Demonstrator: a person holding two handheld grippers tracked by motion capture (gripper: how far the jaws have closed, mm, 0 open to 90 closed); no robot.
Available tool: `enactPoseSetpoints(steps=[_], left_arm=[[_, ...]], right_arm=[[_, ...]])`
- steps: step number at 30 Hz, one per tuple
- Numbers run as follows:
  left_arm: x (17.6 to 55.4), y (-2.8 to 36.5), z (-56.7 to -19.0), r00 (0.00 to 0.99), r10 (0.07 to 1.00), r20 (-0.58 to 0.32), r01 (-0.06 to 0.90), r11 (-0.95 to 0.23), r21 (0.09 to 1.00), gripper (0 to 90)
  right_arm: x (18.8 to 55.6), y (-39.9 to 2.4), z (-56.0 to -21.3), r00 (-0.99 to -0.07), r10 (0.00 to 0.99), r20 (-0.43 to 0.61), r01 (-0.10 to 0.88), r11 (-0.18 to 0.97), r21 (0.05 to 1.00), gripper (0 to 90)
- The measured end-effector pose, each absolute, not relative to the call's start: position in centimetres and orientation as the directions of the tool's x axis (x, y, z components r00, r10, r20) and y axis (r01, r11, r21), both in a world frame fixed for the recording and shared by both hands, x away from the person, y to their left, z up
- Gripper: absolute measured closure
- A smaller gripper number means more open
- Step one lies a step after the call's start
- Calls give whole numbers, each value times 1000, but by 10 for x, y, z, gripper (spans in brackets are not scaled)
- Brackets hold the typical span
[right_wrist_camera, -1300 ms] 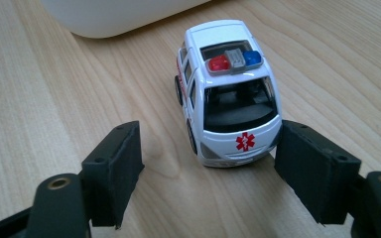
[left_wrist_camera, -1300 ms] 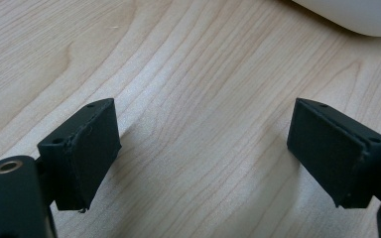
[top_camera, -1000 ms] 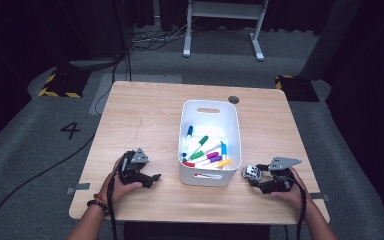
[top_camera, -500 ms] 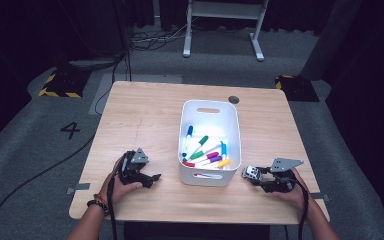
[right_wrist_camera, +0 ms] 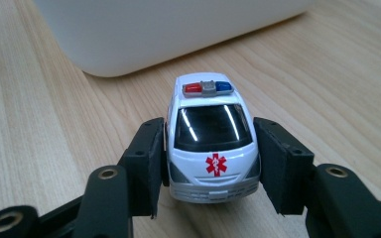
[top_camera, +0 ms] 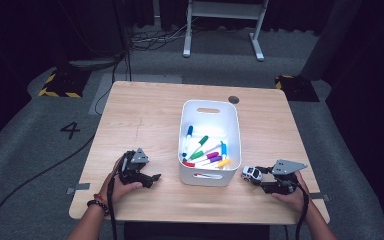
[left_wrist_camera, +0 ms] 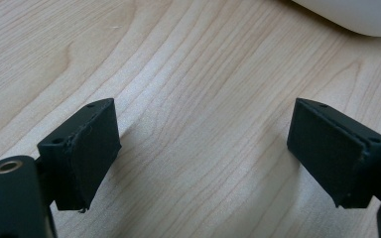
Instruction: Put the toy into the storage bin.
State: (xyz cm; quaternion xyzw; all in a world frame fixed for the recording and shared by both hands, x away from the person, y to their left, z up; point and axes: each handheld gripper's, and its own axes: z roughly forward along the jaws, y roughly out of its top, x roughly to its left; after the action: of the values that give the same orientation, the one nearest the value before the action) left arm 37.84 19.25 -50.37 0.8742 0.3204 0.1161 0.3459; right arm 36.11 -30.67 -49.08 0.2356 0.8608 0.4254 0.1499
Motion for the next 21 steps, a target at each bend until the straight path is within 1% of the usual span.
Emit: enactPoseSetpoints(steps=[4,7,13,21], left_arm=[[378,193,-504,769,639,-19,479,-556,679,133],[378,192,-504,769,639,-19,479,-556,679,133],[378,192,-504,767,641,-19,480,-555,679,133],[379,192,-504,770,638,-20,479,-557,679,132]], right_arm=[[358,-305,-481,-830,554,-65,276,509,815,484],[357,-307,-473,-816,576,-46,290,477,830,484],[355,-310,-469,-798,600,-60,301,483,823,484],[354,-320,-460,-766,642,-39,310,422,852,484]])
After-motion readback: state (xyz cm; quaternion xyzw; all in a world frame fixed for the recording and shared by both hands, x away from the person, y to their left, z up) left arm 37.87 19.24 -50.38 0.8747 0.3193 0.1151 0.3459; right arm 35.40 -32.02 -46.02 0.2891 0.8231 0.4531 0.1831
